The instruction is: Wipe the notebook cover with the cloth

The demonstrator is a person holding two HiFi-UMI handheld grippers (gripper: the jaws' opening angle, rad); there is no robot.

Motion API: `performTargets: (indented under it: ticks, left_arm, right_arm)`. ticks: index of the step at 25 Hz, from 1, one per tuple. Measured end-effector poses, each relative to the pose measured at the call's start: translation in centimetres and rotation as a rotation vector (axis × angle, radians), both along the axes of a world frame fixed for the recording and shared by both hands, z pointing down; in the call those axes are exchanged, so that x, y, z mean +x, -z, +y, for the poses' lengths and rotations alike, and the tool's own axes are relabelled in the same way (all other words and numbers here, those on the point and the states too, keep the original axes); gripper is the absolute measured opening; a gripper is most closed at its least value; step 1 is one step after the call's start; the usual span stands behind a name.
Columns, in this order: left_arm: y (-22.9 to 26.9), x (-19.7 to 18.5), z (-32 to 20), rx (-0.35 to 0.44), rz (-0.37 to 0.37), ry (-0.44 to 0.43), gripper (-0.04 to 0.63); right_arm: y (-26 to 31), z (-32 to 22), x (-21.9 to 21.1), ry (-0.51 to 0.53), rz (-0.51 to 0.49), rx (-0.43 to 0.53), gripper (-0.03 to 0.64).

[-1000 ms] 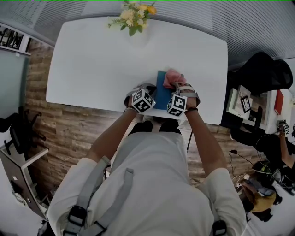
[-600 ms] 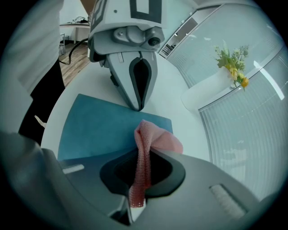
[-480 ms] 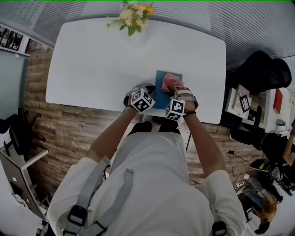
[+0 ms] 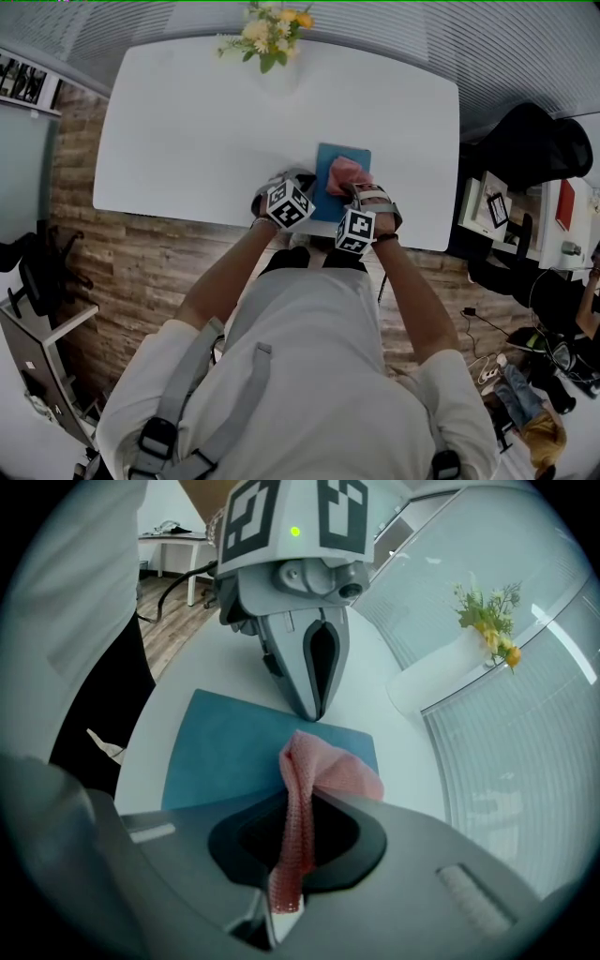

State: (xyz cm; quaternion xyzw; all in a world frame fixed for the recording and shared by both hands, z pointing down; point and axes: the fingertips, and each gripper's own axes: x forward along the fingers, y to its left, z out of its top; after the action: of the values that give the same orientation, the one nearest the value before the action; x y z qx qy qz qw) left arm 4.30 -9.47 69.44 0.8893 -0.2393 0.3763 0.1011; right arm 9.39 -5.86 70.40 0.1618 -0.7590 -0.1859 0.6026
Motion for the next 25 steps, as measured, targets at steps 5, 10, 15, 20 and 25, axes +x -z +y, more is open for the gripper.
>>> performTargets:
  ticks: [5, 10, 15, 20, 25]
  left_arm:
    - [0.0, 0.0, -0.1, -0.002, -0.001, 0.001, -0.005]
    - [0.0, 0.0, 0.0, -0.003, -0.002, 0.002, -0.005]
    - [-0.1, 0.0, -0.1, -0.001, -0.002, 0.001, -0.005]
    - [0.0, 0.0, 0.0, 0.003, -0.002, 0.002, -0.005]
    - [-0.1, -0.1, -0.1, 0.003, -0.004, 0.001, -0.005]
  right_arm:
    - [0.0, 1.1, -0.1, 0.006, -0.005, -0.019, 0.018]
    - [0.1, 2.3, -0.2, 0.006, -0.009, -0.034, 0.018]
    - [0.0, 3.3, -0.4, 0.008, -0.017, -0.045, 0.018]
    - [0.0, 4.6, -0.5, 0.019, -0.016, -0.064, 0.018]
    - [0.3, 5.2, -0.8, 0.022, -0.026, -0.060, 0.018]
